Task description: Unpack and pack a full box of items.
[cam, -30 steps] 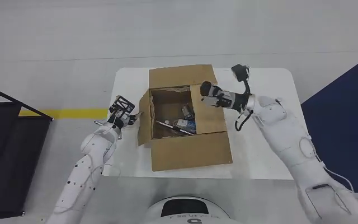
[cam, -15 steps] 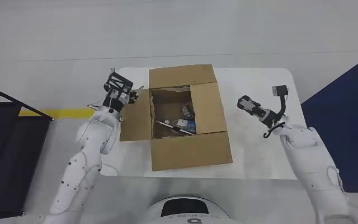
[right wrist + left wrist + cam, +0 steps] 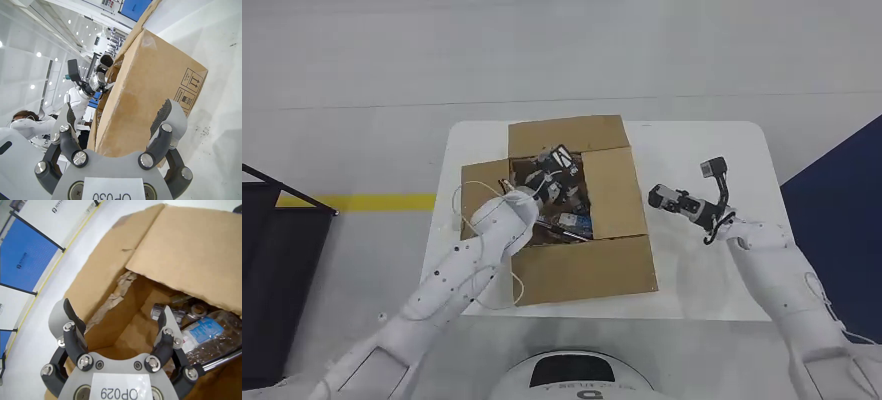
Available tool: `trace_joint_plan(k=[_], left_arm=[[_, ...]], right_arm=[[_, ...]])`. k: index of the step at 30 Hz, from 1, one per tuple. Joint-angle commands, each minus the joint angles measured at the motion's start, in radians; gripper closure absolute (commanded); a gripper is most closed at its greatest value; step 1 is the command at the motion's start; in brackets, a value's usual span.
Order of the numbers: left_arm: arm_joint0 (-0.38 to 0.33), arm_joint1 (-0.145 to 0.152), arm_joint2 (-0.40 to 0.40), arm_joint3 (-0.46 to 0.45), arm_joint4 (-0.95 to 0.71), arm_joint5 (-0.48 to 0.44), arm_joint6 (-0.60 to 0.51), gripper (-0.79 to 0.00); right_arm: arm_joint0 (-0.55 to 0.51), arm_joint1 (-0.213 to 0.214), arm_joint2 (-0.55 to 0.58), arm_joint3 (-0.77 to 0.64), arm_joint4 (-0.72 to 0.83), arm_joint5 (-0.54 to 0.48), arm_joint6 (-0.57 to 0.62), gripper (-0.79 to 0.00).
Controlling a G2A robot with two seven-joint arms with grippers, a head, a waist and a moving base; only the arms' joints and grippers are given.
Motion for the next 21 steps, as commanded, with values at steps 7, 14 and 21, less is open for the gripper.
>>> trace_joint_plan(k=[7,14,21], left_arm=[[-0.085,-0.068,0.085,0.082,-0.186,0.005,0.118,-0.785],[-0.125,-0.103,0.12,0.082,-0.241,-0.003,0.264,-0.785],[-0.192,-0.168,0.235,0.167,-0.243,0.016,0.26,-0.785]], right_arm=[[0.02,0.011,-0.092,-0.053,0.105,0.04,0.041,-0.785],[-0.016,0.056,-0.074,-0.082,0.229,0.058,0.059,-0.785],[-0.18,0.147,0.125,-0.049,0.262,-0.104,-0.103,-0.785]])
